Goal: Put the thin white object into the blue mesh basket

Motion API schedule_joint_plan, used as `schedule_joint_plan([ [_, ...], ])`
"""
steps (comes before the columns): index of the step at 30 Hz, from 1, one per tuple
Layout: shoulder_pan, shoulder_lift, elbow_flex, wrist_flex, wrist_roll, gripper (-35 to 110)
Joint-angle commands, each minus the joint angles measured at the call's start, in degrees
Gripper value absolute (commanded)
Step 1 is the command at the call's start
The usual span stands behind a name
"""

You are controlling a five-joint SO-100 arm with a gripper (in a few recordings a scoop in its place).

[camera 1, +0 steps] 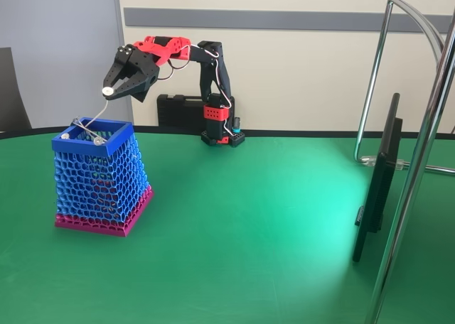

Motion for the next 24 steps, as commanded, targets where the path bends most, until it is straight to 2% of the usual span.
schedule_joint_plan([
  [1, -0.53, 0.09, -3.16, 0.26, 1.58, 0],
  [4, 0.18, 0.09, -2.46, -1.14, 3.25, 0],
  [8, 2.72, 2.29, 1.58, -8.09, 5.36, 0],
  [18, 3.6, 5.62, 5.1, -8.96, 14.24, 0],
  [22, 2.72, 7.91, 10.02, -12.3, 15.38, 0],
  [24, 2.46, 9.14, 13.45, -14.41, 15.12, 5],
])
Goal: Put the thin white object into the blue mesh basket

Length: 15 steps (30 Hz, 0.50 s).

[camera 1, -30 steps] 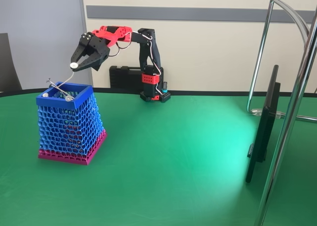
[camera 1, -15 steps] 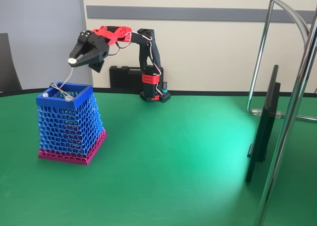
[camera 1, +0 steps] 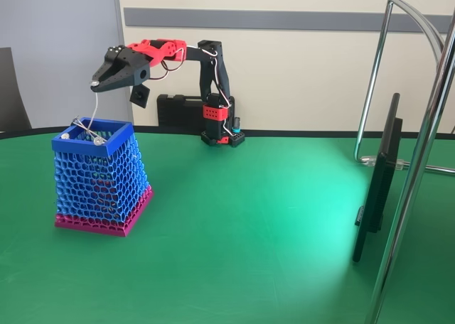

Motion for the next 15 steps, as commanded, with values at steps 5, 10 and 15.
schedule_joint_plan([
  [5, 0.18, 7.82, 10.11, -8.35, -1.67, 22],
  [10, 2.64, 10.9, 14.94, -12.3, -3.52, 22],
  [15, 4.57, 13.45, 17.4, -13.45, -5.19, 21],
])
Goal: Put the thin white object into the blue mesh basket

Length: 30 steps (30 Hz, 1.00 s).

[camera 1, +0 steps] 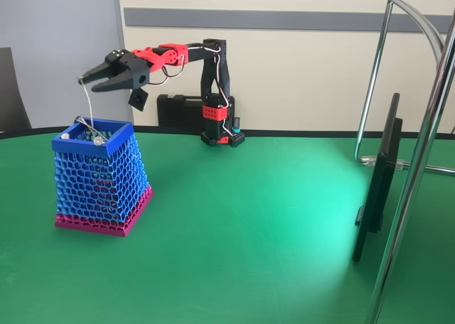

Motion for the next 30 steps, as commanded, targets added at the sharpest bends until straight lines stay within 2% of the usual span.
schedule_joint_plan([
  [1, 0.88, 4.13, 0.44, -1.49, -1.14, 21],
  [12, 3.43, 10.02, 9.14, -7.82, -9.14, 20],
  [23, 1.14, 20.92, 17.31, -7.82, -23.91, 15],
  [30, -4.48, 27.6, 24.7, -6.24, -34.45, 15],
])
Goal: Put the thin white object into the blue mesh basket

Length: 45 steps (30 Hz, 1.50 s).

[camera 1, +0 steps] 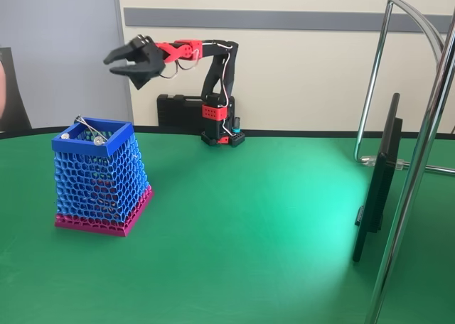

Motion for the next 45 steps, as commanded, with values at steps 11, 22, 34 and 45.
schedule_joint_plan([
  [11, -10.99, 13.1, 12.74, 2.37, -20.48, 14],
  [22, -20.04, 24.26, 26.89, 6.68, -32.87, 15],
  [34, -26.37, 38.67, 41.4, 9.32, -41.57, 16],
  [45, -29.53, 57.48, 58.8, 12.74, -48.43, 16],
])
